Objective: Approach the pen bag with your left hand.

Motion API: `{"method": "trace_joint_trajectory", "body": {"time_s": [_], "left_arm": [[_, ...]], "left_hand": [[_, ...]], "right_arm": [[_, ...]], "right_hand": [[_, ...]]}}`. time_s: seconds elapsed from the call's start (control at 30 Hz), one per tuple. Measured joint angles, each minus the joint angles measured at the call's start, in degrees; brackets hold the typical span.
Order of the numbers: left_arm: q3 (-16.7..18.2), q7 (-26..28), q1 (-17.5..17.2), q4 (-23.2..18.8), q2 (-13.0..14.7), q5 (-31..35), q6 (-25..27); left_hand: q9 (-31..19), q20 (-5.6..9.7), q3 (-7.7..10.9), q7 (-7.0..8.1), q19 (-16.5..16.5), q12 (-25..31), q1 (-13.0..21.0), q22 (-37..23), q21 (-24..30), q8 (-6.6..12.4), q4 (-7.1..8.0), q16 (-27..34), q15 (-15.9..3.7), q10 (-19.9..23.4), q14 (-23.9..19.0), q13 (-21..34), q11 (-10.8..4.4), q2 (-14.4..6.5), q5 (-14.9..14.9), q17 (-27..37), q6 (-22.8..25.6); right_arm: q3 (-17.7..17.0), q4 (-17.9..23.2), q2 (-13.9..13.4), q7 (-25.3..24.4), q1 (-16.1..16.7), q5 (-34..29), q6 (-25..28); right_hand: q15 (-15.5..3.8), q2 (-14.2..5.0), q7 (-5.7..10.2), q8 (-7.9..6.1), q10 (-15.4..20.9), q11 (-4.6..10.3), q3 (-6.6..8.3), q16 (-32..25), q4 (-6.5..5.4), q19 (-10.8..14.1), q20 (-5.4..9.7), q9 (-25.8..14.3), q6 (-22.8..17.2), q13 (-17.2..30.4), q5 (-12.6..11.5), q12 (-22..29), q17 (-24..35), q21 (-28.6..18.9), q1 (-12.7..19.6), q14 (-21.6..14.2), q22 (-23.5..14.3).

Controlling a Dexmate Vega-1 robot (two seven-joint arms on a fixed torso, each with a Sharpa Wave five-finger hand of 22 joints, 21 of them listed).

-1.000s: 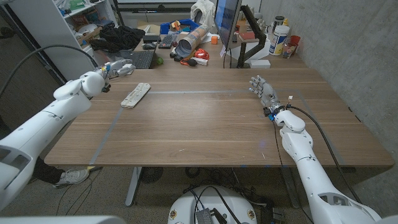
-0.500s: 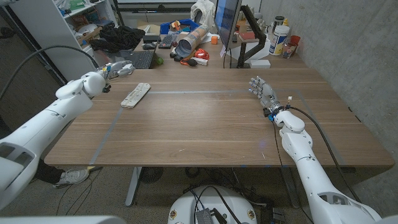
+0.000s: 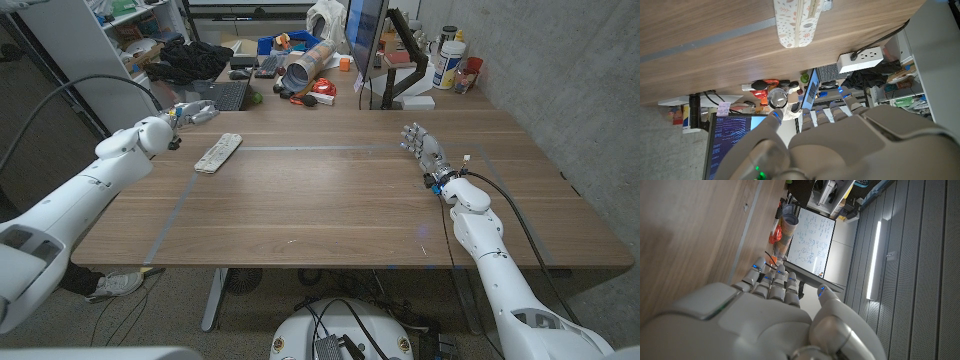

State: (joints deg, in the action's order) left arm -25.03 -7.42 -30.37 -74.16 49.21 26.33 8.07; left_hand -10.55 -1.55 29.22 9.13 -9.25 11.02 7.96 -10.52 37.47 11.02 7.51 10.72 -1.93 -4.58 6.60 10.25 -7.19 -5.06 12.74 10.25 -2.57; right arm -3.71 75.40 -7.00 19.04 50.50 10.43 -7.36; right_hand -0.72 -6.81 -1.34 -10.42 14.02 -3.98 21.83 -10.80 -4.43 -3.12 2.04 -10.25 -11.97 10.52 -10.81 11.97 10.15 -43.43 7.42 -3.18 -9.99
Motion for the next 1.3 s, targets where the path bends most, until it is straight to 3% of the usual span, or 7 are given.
{"method": "trace_joint_trajectory", "body": {"time_s": [1.3], "left_arm": [[-1.9, -2.1, 0.2, -0.3, 0.2, 2.2, 4.6]], "left_hand": [[0.0, 0.32, -0.40, 0.20, -0.3, -0.2, 0.0, -0.3, -0.4, -0.22, 0.07, 0.0, -0.03, -1.0, 1.2, 0.0, -0.16, 0.0, 0.2, 0.0, -1.2]], "right_arm": [[-0.1, 1.9, -0.4, 0.6, 1.1, 0.1, 0.6]], "right_hand": [[0.00, 0.00, 0.00, 0.00, 0.0, 0.00, 0.00, 0.0, 0.00, 0.0, 0.00, 0.0, 0.0, 0.0, 0.0, 0.0, 0.0, 0.6, 0.0, 0.0, 0.0]]}}
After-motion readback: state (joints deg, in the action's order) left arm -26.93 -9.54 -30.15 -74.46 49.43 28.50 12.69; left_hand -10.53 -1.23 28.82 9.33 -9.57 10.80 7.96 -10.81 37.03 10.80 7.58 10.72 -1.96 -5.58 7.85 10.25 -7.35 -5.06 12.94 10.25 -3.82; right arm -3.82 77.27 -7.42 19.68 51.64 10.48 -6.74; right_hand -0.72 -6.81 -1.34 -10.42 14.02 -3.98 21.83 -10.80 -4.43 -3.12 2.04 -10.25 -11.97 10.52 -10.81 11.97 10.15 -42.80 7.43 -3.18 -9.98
